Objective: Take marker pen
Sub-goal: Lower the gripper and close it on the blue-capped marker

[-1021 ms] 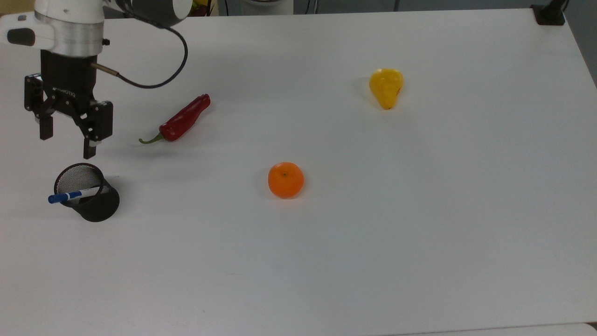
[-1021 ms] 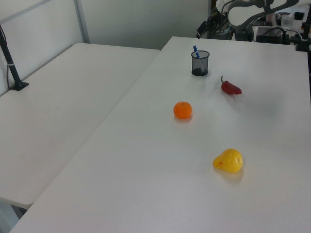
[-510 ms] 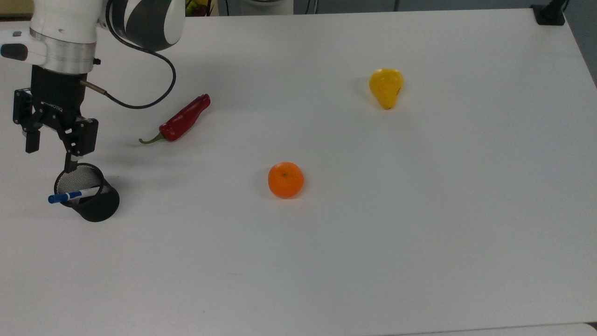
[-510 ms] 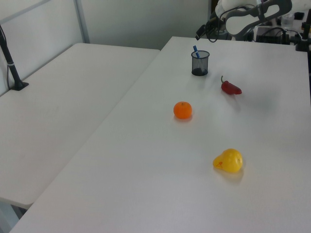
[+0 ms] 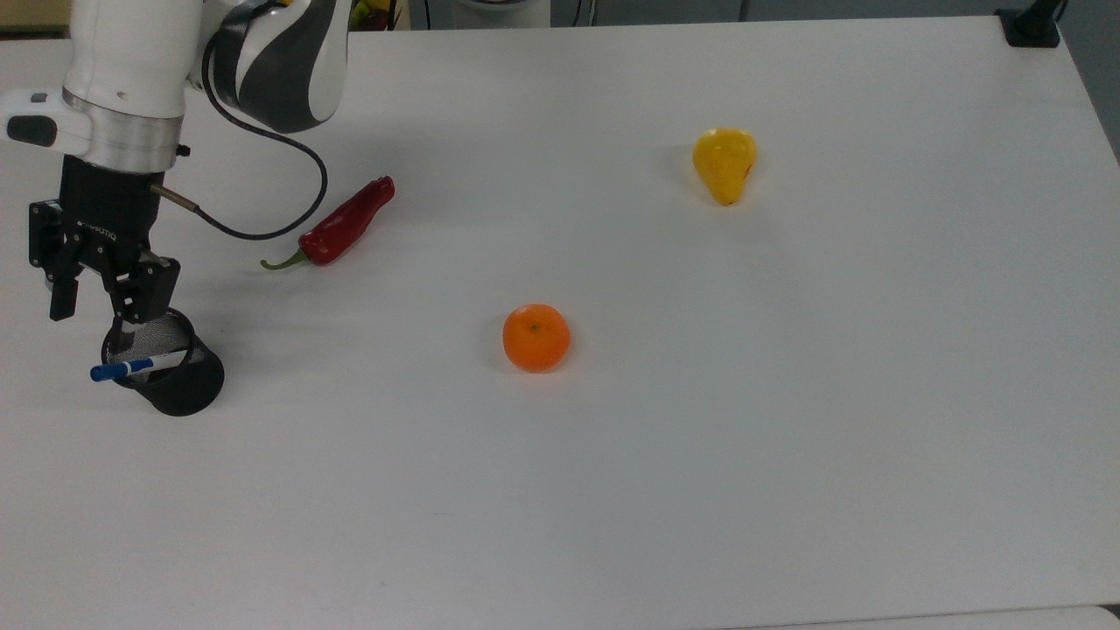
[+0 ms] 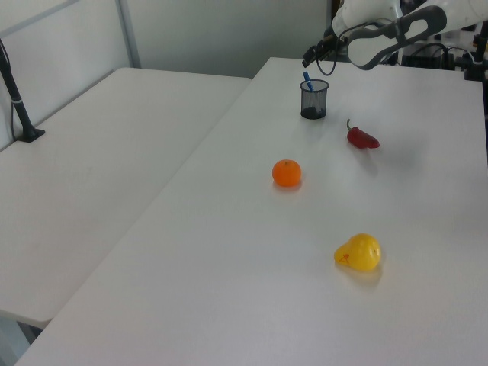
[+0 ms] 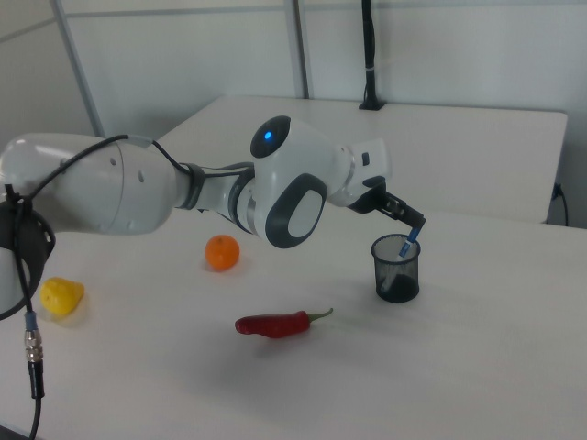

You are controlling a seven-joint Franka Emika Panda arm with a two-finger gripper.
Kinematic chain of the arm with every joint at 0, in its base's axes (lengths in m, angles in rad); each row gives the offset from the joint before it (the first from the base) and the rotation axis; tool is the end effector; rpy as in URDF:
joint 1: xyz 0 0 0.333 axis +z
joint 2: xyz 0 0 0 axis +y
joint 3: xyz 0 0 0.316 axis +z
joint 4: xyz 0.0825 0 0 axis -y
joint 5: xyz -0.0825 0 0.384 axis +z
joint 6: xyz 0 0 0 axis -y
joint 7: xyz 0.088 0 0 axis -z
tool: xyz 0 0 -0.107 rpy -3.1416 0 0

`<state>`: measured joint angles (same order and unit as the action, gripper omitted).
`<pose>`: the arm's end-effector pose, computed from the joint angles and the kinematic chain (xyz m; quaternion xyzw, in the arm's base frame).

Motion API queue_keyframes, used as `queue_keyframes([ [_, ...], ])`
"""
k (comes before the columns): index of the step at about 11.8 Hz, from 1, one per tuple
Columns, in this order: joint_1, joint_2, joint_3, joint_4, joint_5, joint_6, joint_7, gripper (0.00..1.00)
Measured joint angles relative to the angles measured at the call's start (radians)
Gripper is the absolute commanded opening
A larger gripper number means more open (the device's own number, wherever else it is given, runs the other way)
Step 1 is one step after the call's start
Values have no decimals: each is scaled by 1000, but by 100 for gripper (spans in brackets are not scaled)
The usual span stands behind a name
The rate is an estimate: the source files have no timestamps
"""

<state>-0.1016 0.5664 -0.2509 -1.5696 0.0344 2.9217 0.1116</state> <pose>0.7107 -0.2218 0.4162 0.9013 -0.1827 0.3822 0.0907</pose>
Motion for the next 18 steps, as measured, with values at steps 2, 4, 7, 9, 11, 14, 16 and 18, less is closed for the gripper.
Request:
queue_keyframes([
  [2, -3, 39, -6, 28, 0, 15, 22, 71],
  [4, -9, 85, -10, 71, 0, 15, 30, 71],
  [7, -12, 119, -10, 106, 0, 17, 32, 71],
  [9, -12, 133, -10, 116, 0, 21, 32, 71],
  [11, -12, 144, -10, 116, 0, 33, 32, 71],
  [14, -11, 155, -10, 117, 0, 38, 32, 46],
  [16, -11, 156, -10, 117, 0, 38, 32, 29],
  [18, -11, 156, -10, 117, 0, 38, 32, 15],
])
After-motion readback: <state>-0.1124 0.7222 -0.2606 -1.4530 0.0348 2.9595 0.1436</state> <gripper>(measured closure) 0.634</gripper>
